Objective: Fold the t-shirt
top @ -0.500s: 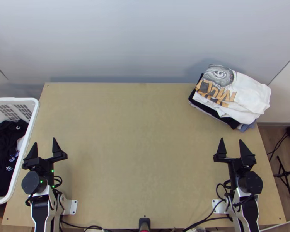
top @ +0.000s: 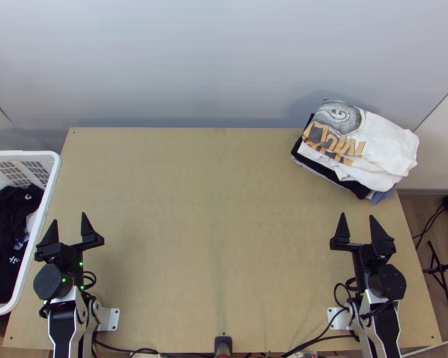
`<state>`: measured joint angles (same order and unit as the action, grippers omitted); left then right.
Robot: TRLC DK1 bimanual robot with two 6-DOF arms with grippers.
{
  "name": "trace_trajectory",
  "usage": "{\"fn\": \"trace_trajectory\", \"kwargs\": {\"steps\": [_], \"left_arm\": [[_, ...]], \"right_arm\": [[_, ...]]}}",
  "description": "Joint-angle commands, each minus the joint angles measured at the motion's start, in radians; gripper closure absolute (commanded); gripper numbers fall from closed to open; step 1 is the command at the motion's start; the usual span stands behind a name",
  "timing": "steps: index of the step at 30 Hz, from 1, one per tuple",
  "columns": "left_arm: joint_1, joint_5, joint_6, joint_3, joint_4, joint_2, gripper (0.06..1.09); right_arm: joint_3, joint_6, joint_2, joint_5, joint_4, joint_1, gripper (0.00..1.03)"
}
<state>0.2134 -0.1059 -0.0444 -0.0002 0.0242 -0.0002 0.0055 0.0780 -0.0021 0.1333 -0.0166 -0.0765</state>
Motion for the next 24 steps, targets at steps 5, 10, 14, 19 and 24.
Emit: {"fn": "trace_trajectory", "kwargs": {"steps": [5, 10, 14, 19, 24], "left_arm": [[0.0, 0.018, 0.014, 0.0, -0.006, -0.001, 0.1], [0.075, 0.028, 0.086, 0.0, -0.007, 0.0, 0.1], [0.06, 0.028, 0.15, 0.045, 0.008, -0.003, 0.1], [0.066, 0.029, 0.183, 0.258, -0.081, 0.0, 0.1], [0.047, 0.029, 0.132, 0.594, -0.237, 0.167, 0.1]], "right_arm": [[0.001, 0.0, 0.001, 0.0, 0.0, 0.0, 0.04], [0.001, 0.0, 0.001, 0.002, 0.0, 0.0, 0.04], [0.001, 0.0, 0.001, 0.002, 0.0, 0.0, 0.04], [-0.001, 0.0, 0.001, 0.0, 0.0, 0.0, 0.04], [0.001, 0.0, -0.001, 0.0, 0.0, 0.0, 0.04]]}}
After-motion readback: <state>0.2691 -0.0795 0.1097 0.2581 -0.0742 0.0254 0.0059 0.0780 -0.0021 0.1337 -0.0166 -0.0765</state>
